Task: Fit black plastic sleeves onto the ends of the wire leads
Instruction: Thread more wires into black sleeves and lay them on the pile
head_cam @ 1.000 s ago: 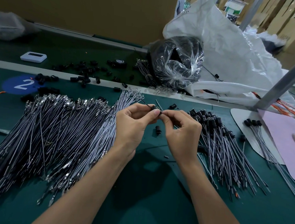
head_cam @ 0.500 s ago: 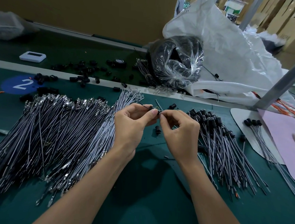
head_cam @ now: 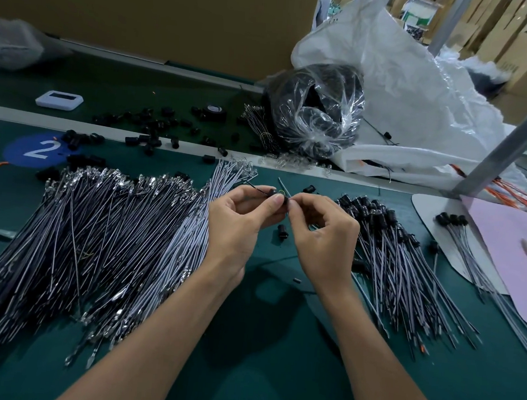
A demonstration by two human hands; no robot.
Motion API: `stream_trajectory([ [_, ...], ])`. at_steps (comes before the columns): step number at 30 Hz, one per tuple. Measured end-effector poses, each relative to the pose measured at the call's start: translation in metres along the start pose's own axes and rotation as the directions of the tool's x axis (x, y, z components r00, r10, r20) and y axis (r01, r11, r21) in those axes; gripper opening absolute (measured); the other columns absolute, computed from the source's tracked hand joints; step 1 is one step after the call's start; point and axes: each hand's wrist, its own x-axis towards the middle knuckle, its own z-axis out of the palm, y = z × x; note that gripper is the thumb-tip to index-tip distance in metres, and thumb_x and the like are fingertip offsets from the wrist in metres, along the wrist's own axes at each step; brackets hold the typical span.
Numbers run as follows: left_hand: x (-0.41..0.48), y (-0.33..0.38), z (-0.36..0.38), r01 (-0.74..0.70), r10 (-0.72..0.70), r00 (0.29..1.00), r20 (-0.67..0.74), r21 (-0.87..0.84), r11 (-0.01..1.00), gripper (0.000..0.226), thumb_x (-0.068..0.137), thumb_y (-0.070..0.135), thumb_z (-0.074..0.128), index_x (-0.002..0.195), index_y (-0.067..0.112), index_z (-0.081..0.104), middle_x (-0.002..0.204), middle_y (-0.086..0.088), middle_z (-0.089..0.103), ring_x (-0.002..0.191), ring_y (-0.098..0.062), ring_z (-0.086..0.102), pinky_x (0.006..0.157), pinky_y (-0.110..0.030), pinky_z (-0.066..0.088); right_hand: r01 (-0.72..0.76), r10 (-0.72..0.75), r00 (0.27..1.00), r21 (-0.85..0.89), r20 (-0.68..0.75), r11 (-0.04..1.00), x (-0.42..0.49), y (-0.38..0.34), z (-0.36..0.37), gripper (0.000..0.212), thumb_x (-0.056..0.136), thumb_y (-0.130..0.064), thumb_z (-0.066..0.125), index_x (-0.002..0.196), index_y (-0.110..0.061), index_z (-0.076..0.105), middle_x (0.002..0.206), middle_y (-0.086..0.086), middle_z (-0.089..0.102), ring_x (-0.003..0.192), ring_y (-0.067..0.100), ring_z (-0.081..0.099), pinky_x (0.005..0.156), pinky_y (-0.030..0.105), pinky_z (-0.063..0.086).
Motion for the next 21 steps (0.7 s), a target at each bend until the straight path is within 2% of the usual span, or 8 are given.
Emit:
stream_trajectory([
  [4,0.0025,0.0019,-0.0024,0.025,-0.023,0.999,0.038,-0.039,0.999,0.014,0.078,0.001,0.074,0.091,0.007,0.073,0.082,-0.012,0.074,0.075,-0.022,0.073,0.072,-0.027,0.059,-0.005,0.005,1.0,0.023,-0.008,1.0,-0.0001,-0.0027,0.0005,0.005,0.087,-0.008,0.067,0.084,-0.009,0.071,0.077,-0.008,0.064,0.069,0.006,0.059,0.066,0.013,0.047],
  [9,0.0052,0.0033,-0.0065,0.09,-0.082,0.989,0.122,-0.06,0.994,0.015,0.064,0.019,0.079,0.078,0.014,0.078,0.083,-0.012,0.074,0.077,-0.022,0.072,0.074,-0.028,0.059,0.02,-0.02,1.0,-0.029,0.012,0.999,0.0012,-0.0013,-0.0007,0.007,0.089,-0.012,0.065,0.086,-0.009,0.07,0.078,-0.008,0.063,0.069,0.006,0.057,0.067,0.017,0.047],
  [14,0.0081,0.0027,-0.0084,0.124,-0.112,0.984,0.139,-0.077,0.989,0.021,0.071,0.018,0.074,0.091,0.011,0.075,0.086,-0.012,0.073,0.075,-0.02,0.071,0.072,-0.028,0.059,0.071,-0.07,0.997,-0.085,0.017,0.994,0.003,0.0001,-0.002,0.006,0.089,-0.013,0.067,0.088,-0.008,0.071,0.085,-0.005,0.063,0.078,0.017,0.059,0.073,0.026,0.049],
  [21,0.0095,-0.0002,-0.0079,0.107,-0.098,0.989,0.112,-0.077,0.991,0.02,0.068,0.011,0.072,0.087,0.005,0.072,0.079,-0.008,0.074,0.075,-0.018,0.073,0.072,-0.024,0.058,0.038,-0.037,0.999,-0.037,0.024,0.999,0.0026,-0.0015,-0.0035,0.002,0.084,-0.009,0.074,0.083,-0.008,0.073,0.079,-0.001,0.068,0.069,0.011,0.063,0.067,0.026,0.053],
])
